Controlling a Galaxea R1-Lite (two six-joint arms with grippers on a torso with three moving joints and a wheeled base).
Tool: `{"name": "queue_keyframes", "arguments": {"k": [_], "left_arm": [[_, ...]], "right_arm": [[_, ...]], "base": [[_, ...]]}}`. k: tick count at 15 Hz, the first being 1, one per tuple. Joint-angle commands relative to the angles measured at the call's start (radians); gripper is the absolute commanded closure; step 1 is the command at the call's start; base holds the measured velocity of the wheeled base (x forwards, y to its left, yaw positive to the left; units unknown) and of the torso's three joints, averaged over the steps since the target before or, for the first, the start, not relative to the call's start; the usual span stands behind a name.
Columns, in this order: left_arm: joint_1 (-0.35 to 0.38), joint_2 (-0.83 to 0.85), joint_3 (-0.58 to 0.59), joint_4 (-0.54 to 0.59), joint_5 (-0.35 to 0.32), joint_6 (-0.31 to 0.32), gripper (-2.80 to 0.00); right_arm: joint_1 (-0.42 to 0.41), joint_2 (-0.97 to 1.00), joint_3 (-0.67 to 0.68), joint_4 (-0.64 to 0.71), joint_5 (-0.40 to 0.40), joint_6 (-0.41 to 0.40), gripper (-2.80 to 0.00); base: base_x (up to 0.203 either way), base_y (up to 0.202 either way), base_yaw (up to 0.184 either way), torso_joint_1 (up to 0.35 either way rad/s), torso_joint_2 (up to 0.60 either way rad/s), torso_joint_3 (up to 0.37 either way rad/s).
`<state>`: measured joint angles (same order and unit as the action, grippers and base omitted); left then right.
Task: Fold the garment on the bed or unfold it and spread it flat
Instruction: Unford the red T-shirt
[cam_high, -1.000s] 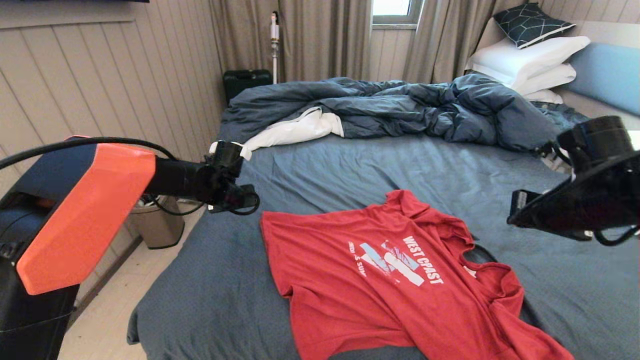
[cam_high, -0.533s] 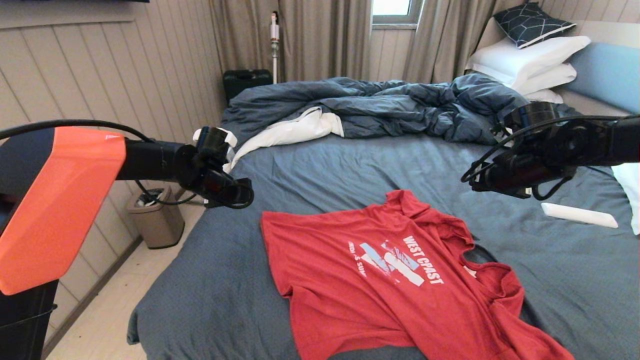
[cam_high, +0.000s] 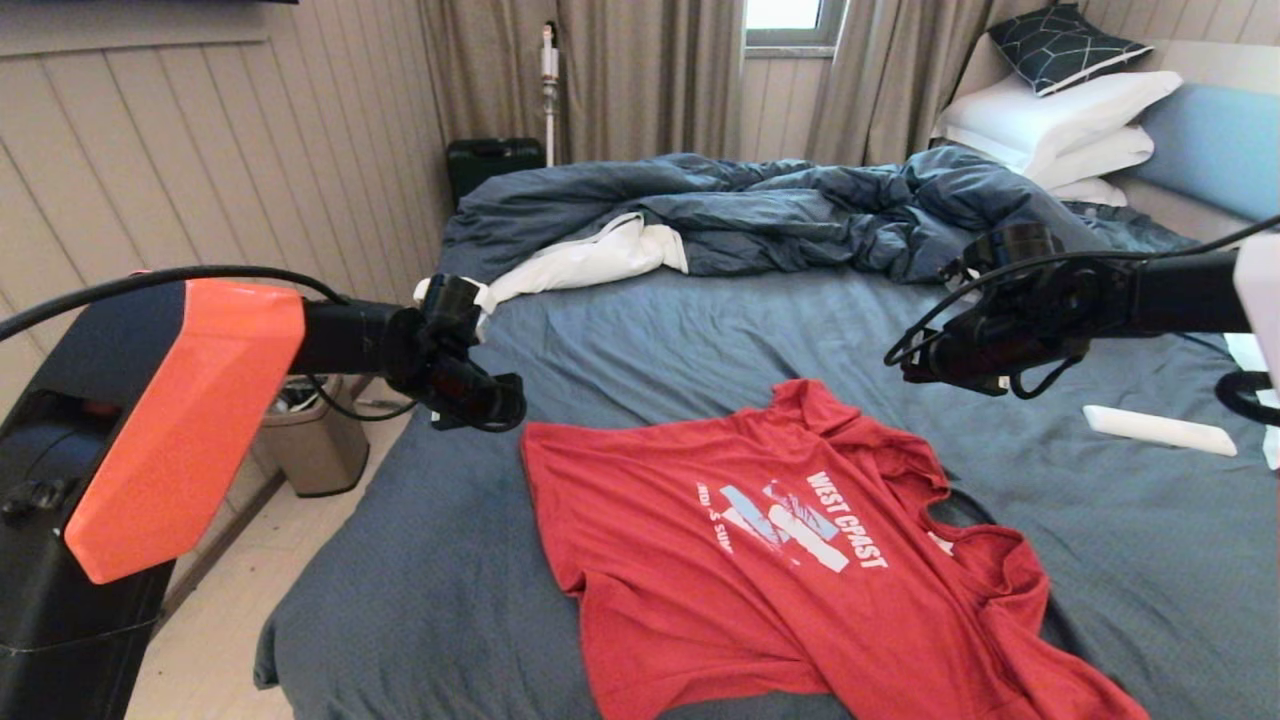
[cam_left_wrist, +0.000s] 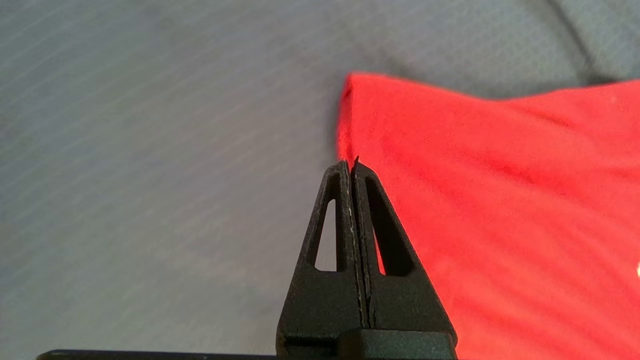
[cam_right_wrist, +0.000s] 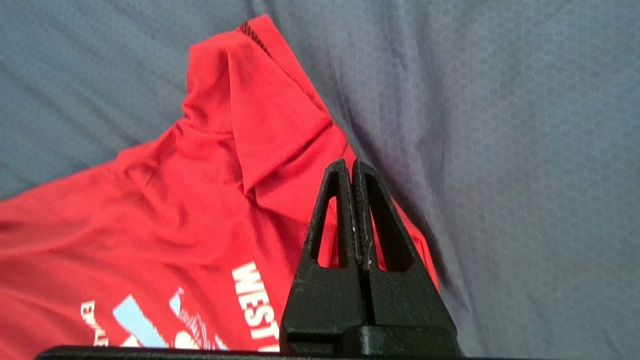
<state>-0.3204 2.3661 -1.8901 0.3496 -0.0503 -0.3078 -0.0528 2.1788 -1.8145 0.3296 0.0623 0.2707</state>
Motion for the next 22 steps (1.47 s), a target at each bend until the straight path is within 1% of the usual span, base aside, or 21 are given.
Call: {"name": "queue_keyframes", "arguments": {"k": [1,2,5,9,14,15,20,22], "left_arm": [[-0.006,0.036,-0.004,-0.009,0.000,-0.002,0.00],[-0.014,0.041,-0.003,-0.019,0.002,-0.009,0.00],[-0.028,0.024,0.002,-0.013,0.015,-0.050,0.00],[-0.029,0.025,0.003,-0.017,0.013,-0.108,0.00],[-0.034,0.016,0.019,-0.021,0.012,-0.114,0.00],[-0.039,0.017,0.019,-0.020,0.012,-0.114,0.00],[-0.049,0.024,0.027,-0.022,0.013,-0.116,0.00],[-0.057,0.030,0.050,-0.049,0.012,-0.117,0.00]], "right_arm": [[-0.002,0.018,-0.012,-0.001,0.001,0.004,0.00],[-0.003,0.019,-0.022,-0.004,0.001,0.001,-2.80],[-0.005,0.029,-0.034,-0.007,0.004,-0.004,-2.80],[-0.004,0.036,-0.043,-0.006,0.004,0.001,-2.80],[-0.007,0.056,-0.060,-0.006,0.004,-0.005,-2.80],[-0.007,0.061,-0.065,-0.006,0.004,-0.004,0.00],[-0.009,0.053,-0.055,-0.006,0.005,-0.016,0.00],[-0.007,0.053,-0.055,-0.006,0.005,-0.016,0.00]], "base": [[0.000,0.000,0.000,0.000,0.00,0.000],[0.000,0.000,0.000,0.000,0.00,0.000],[0.000,0.000,0.000,0.000,0.00,0.000],[0.000,0.000,0.000,0.000,0.00,0.000],[0.000,0.000,0.000,0.000,0.00,0.000],[0.000,0.000,0.000,0.000,0.00,0.000],[0.000,0.000,0.000,0.000,0.00,0.000],[0.000,0.000,0.000,0.000,0.00,0.000]]}}
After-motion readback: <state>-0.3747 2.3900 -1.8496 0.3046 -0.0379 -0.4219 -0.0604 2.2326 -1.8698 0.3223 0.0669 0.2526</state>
